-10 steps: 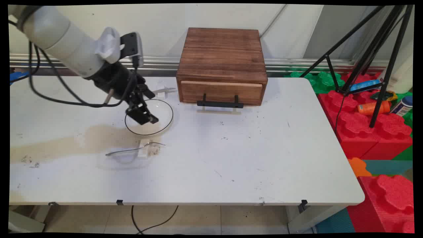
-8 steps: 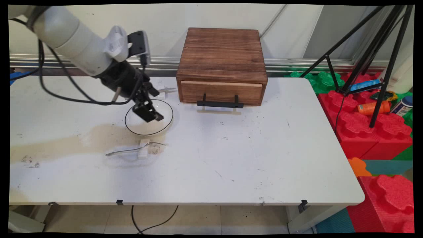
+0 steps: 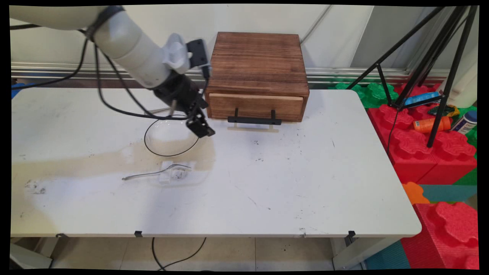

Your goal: Open the drawer

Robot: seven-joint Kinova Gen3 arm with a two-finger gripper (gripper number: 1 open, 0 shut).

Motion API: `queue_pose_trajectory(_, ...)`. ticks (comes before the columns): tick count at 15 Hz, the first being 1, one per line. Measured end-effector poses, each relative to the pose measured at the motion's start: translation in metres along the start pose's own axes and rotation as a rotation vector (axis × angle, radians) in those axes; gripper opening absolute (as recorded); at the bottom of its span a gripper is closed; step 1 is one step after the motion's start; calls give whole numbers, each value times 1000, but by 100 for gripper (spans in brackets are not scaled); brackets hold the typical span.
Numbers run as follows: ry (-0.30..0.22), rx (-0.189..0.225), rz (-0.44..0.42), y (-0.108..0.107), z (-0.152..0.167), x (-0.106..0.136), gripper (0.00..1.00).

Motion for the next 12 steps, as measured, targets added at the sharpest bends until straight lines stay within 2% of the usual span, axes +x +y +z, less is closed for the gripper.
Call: queue_pose_trajectory(12,17,24,53,-13,83,70,100)
